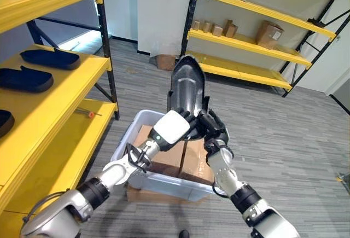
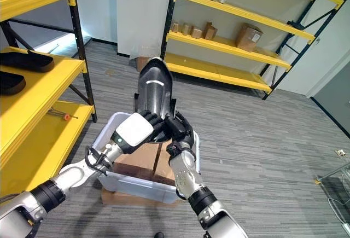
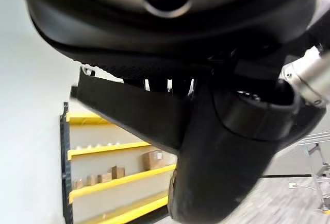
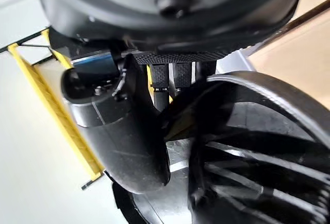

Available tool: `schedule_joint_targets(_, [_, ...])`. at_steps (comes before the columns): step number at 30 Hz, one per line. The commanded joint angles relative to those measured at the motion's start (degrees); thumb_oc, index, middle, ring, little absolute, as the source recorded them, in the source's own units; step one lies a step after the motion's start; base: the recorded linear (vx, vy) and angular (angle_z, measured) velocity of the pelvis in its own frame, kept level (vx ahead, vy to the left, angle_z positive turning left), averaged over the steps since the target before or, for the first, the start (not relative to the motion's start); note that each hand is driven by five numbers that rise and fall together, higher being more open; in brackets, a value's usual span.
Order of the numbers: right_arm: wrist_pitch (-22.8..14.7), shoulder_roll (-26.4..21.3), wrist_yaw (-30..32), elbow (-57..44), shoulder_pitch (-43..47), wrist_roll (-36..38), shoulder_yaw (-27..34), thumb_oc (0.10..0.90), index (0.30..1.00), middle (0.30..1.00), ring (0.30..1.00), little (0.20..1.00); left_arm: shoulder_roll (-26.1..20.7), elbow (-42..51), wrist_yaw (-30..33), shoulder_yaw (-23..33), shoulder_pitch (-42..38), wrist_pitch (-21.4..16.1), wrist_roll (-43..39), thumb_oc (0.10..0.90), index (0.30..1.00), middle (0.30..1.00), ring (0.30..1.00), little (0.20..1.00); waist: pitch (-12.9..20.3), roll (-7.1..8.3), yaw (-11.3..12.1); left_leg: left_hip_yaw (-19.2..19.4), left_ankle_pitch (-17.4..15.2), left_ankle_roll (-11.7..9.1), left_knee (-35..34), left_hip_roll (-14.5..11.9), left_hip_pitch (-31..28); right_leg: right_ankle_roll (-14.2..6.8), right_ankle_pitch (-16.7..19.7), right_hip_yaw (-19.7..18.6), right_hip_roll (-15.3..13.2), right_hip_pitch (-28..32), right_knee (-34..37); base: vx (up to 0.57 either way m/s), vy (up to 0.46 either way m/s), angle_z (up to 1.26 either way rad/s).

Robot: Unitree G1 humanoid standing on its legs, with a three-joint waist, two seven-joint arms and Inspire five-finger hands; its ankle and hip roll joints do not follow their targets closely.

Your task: Move parts from the plastic box to the shelf.

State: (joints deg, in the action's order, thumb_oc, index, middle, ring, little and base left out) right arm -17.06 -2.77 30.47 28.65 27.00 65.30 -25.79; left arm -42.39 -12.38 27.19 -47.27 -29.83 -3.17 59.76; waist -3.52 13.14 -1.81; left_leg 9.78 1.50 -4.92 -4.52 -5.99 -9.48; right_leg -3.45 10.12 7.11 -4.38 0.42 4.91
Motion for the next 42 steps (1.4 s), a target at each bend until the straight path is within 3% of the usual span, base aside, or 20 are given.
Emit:
schedule_joint_targets(1, [-5.0, 1.7, -7.6, -15.6, 6.7, -2.9, 0.2, 0.400, 0.300, 0.300, 0.300, 0.300, 1.0, -1.9, 1.2, -0.1, -10.4, 1.6, 0.1, 0.400, 0.300, 0.300, 0.300, 0.300, 2.2, -1.02, -0.2, 0.4, -8.4, 3.6, -0.5, -1.0, -4.6, -7.7, -1.5, 1.5, -4.6, 1.3, -0.4, 0.00, 0.000, 0.00])
schedule_joint_targets(19, [-5.7, 0.8, -8.3, -19.1, 6.4, -1.9, 0.4, 0.402, 0.303, 0.303, 0.303, 0.303, 0.7, 2.8, 1.4, 0.9, -9.2, 0.9, -0.3, 0.400, 0.300, 0.300, 0.300, 0.300, 1.8, -1.24, 0.0, 0.2, -7.8, 3.8, -0.5, -0.6, -3.8, -7.6, -1.2, 1.7, -5.0, 0.7, -0.4, -0.01, -0.002, 0.00])
schedule_joint_targets(21, [-5.8, -0.1, -9.2, -20.2, 6.0, -1.4, 0.6, 0.873, 0.962, 0.962, 0.962, 0.962, 0.1, 3.5, 1.3, 1.3, -8.8, 0.6, -0.3, 0.400, 0.300, 0.300, 0.300, 0.300, 1.7, -1.35, -0.1, 0.1, -7.7, 3.8, -0.5, -0.5, -3.7, -7.5, -1.2, 1.8, -5.1, 0.7, -0.4, 0.00, 0.000, 0.00])
schedule_joint_targets(22, [-5.8, -1.2, -10.3, -21.4, 5.5, -0.8, 1.3, 0.900, 1.000, 1.000, 1.000, 1.000, -1.0, 4.2, 1.3, 2.1, -8.0, 0.4, -0.3, 0.400, 0.300, 0.300, 0.300, 0.300, 1.7, -1.71, -0.1, -0.2, -8.1, 3.7, -0.5, -0.7, -3.8, -7.7, -1.4, 1.9, -5.0, 0.9, -0.3, 0.00, 0.000, 0.00])
schedule_joint_targets(23, [-5.8, -1.2, -10.3, -21.4, 5.5, -0.8, 1.3, 0.900, 1.000, 1.000, 1.000, 1.000, -1.0, 4.2, 1.3, 2.1, -8.0, 0.4, -0.3, 0.400, 0.300, 0.300, 0.300, 0.300, 1.7, -1.71, -0.1, -0.2, -8.1, 3.7, -0.5, -0.7, -3.8, -7.7, -1.4, 1.9, -5.0, 0.9, -0.3, 0.00, 0.000, 0.00])
schedule_joint_targets(25, [-6.2, -7.6, -13.9, -27.5, 0.9, 0.1, 6.7, 0.900, 1.000, 1.000, 1.000, 1.000, -10.1, 9.5, 1.9, 7.5, -4.6, -1.2, 0.1, 0.400, 0.300, 0.300, 0.300, 0.300, 1.0, -2.68, 0.0, -0.7, -7.5, 3.7, -0.5, -0.1, -3.0, -7.7, -1.2, 2.6, -5.7, 0.5, -0.5, -0.01, 0.010, 0.07])
schedule_joint_targets(29, [-6.1, -9.4, -14.7, -29.6, -1.5, -0.2, 8.4, 0.900, 1.000, 1.000, 1.000, 1.000, -13.7, 11.8, 2.0, 9.9, -2.6, -1.6, 0.5, 0.400, 0.300, 0.300, 0.300, 0.300, 1.1, -3.35, -0.1, -1.0, -7.9, 3.8, -0.5, -0.1, -3.0, -7.9, -1.5, 2.7, -5.7, 0.5, -0.4, 0.01, 0.006, 0.05])
schedule_joint_targets(30, [-6.0, -11.4, -15.6, -31.9, -4.7, -0.7, 10.9, 0.900, 1.000, 1.000, 1.000, 1.000, -17.6, 13.4, 2.2, 12.8, -0.4, -2.2, 0.3, 0.400, 0.300, 0.300, 0.300, 0.300, 0.7, -3.99, 0.0, -1.2, -7.8, 3.7, -0.5, 0.1, -2.6, -7.9, -1.6, 3.0, -5.9, 0.4, -0.4, 0.03, 0.000, 0.02])
schedule_joint_targets(32, [-5.8, -13.1, -16.6, -34.0, -7.8, -1.0, 13.0, 0.900, 1.000, 1.000, 1.000, 1.000, -21.1, 15.0, 2.6, 16.5, 2.6, -2.7, 0.1, 0.400, 0.300, 0.300, 0.300, 0.300, 0.6, -4.63, 0.0, -1.5, -7.6, 3.7, -0.5, 0.2, -2.3, -7.9, -1.7, 3.2, -6.0, 0.4, -0.4, 0.02, -0.015, 0.05])
schedule_joint_targets(37, [-6.0, -15.0, -18.0, -35.2, -12.6, -0.9, 17.2, 0.900, 1.000, 1.000, 1.000, 1.000, -27.1, 18.6, 3.5, 24.7, 9.5, -4.2, -0.6, 0.400, 0.300, 0.300, 0.300, 0.300, 0.6, -6.28, 0.2, -2.4, -7.2, 3.4, -0.5, 0.3, -1.6, -7.8, -2.0, 4.0, -6.2, 0.3, -0.3, 0.02, -0.031, 0.10])
schedule_joint_targets(42, [-6.9, -15.1, -18.8, -35.8, -15.5, -0.6, 20.7, 0.900, 1.000, 1.000, 1.000, 1.000, -30.0, 20.6, 4.4, 33.3, 16.9, -5.0, -1.7, 0.400, 0.300, 0.300, 0.300, 0.300, 0.6, -7.86, 0.6, -3.2, -6.8, 3.0, -0.5, 0.4, -0.8, -7.5, -2.4, 4.7, -6.3, 0.3, -0.3, 0.03, -0.039, 0.08])
